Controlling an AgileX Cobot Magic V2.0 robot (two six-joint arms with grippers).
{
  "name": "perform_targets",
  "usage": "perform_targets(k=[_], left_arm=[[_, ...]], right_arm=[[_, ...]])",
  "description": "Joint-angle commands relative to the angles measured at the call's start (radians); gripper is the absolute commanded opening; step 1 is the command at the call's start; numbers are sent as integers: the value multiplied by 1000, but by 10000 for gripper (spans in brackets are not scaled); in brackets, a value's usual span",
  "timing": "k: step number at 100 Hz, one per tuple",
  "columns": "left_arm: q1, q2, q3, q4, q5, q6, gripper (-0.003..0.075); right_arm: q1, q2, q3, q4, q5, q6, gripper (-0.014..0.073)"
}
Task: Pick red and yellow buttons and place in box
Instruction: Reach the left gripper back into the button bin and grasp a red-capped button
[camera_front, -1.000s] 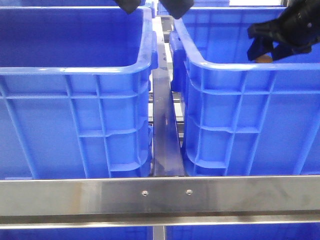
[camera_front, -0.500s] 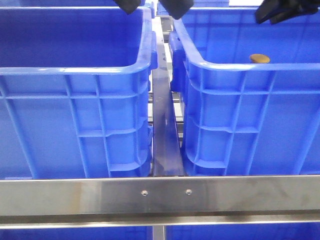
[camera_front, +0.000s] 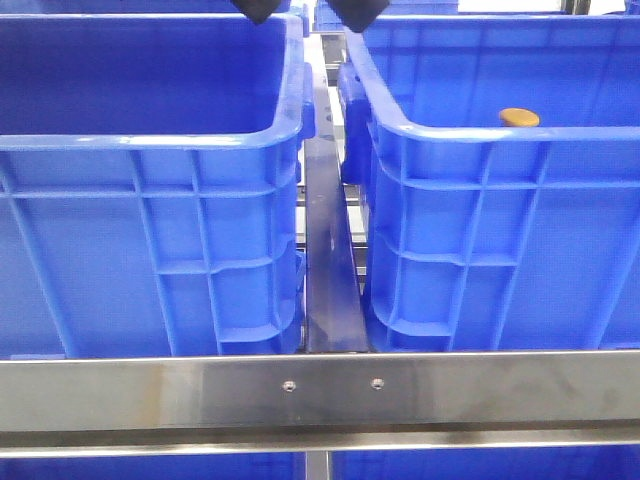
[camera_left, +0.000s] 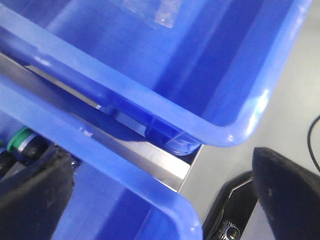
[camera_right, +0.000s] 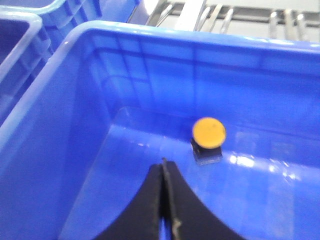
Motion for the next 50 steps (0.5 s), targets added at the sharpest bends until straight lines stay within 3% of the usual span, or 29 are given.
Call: perform_targets(k=[1, 23, 50], left_arm=[[-8, -35, -33, 35, -63, -71, 670], [11, -41, -33, 280, -35, -340, 670], [223, -54, -33, 264, 52, -411, 670]], right_arm=[[-5, -121, 47, 16, -76, -10, -63], [-5, -301, 206, 17, -126, -10, -63], [-5, -330, 244, 17, -104, -10, -63]])
